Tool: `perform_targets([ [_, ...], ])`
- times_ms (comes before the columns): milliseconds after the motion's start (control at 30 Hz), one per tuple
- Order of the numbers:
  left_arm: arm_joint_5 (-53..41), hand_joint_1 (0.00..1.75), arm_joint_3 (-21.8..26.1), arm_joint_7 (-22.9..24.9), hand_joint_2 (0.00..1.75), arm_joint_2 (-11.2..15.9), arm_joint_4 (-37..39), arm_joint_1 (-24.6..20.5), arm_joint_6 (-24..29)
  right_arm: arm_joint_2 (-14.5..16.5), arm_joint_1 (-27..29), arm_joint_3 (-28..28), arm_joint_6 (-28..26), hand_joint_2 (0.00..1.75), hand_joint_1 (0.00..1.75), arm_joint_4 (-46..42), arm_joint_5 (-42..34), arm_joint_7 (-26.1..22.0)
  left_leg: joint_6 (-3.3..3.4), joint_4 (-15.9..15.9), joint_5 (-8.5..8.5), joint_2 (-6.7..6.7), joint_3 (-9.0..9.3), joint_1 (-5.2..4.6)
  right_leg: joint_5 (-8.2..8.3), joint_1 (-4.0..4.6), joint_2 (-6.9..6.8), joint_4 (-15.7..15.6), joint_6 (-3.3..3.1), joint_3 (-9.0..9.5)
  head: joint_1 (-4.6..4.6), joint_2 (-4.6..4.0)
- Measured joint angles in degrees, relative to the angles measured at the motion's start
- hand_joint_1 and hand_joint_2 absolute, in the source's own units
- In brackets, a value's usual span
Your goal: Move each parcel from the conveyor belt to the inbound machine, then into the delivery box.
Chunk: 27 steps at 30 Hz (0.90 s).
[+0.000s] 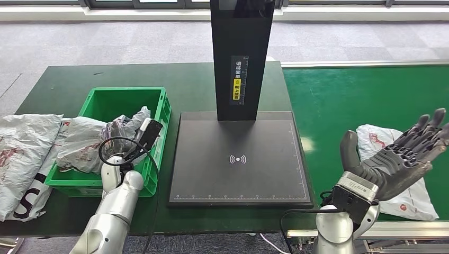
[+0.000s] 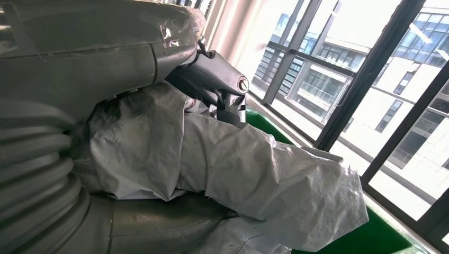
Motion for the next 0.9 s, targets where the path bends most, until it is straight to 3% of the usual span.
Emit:
perform_targets([
  [100, -0.3, 1.75, 0.0, 0.0, 1.75, 0.0, 0.1, -0.1, 0.0, 0.0, 0.0, 0.0, 0.0, 1.75, 0.00, 0.0, 0.0, 0.0, 0.00, 0.0, 0.00, 0.00, 0.01, 0.00, 0.00, 0.00, 0.00, 0.0, 0.00, 0.01, 0.00, 0.00],
  [233, -0.8, 0.00, 0.1, 0.0, 1.75, 0.0, 0.2, -0.2, 0.0, 0.0, 0.0, 0.0, 0.0, 1.75, 0.00, 0.0, -0.2, 0.0, 0.00, 0.0, 0.00, 0.00, 0.01, 0.00, 0.00, 0.00, 0.00, 0.0, 0.00, 0.01, 0.00, 0.00],
  [567, 0.4, 0.00, 2.8, -3.8, 1.75, -0.8, -3.4, 0.9, 0.0, 0.0, 0.0, 0.0, 0.0, 1.75, 0.00, 0.0, -0.2, 0.0, 0.00, 0.0, 0.00, 0.02, -0.03, 0.00, 0.00, 0.01, 0.04, 0.0, 0.00, -0.04, 0.00, 0.00],
  [767, 5.5, 0.00, 6.7, -14.2, 1.75, -3.3, -9.7, 2.0, 0.0, 0.0, 0.0, -0.1, 0.0, 1.75, 0.00, 0.1, 0.1, 0.0, 0.02, 0.0, -0.03, 0.01, -0.14, 0.00, 0.00, 0.00, 0.03, 0.0, 0.00, -0.12, 0.00, 0.00],
  [900, 8.7, 0.00, 8.3, -17.3, 1.75, -4.3, -13.3, 2.5, 0.0, 0.0, 0.0, -0.1, 0.0, 1.75, 0.00, 0.1, 0.2, 0.0, 0.01, 0.0, -0.04, 0.01, -0.14, 0.00, 0.00, 0.00, 0.03, 0.0, 0.01, -0.13, 0.00, 0.00],
])
